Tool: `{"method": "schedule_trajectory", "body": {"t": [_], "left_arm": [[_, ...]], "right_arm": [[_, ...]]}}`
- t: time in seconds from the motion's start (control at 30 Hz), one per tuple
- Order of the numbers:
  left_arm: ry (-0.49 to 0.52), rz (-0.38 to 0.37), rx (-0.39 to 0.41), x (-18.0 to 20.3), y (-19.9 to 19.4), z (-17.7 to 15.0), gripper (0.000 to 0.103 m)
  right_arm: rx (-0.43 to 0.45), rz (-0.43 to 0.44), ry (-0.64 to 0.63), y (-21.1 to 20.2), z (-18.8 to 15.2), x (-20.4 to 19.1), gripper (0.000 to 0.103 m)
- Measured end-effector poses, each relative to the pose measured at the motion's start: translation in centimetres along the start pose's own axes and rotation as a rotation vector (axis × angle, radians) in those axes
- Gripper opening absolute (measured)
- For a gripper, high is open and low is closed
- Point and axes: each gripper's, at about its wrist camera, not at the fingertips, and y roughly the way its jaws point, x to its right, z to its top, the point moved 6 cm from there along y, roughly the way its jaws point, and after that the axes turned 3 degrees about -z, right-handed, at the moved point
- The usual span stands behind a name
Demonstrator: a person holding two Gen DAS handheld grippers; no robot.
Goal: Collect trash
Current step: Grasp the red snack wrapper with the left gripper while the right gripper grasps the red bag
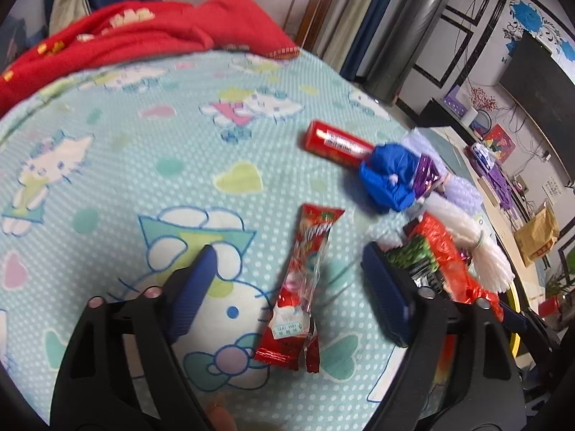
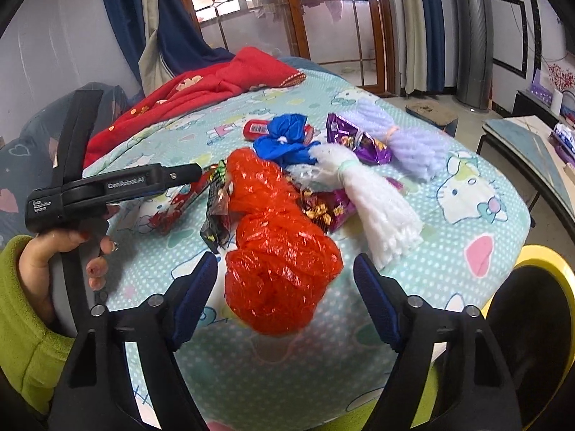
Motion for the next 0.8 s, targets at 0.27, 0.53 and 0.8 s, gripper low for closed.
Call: {"method": "schedule_trajectory", "body": {"t": [0.27, 0.53, 0.8], "left_arm": [[0.043, 0.001, -0.013, 0.9, 0.4, -0.5, 0.056], [0.073, -0.005, -0.037, 1.6, 0.9, -0.9, 0.013], [0.036, -0.028, -0.009, 1.0, 0.3, -0.3, 0.009]], "right_arm": [[-0.018, 0.011, 0.015, 0.3, -0.7, 0.4, 0.064], [-0.022, 0.033, -0.012, 0.2, -1.1, -0.1, 0.033], [0.012, 0.045, -0.039, -1.1, -1.4, -0.7, 0.019]]}}
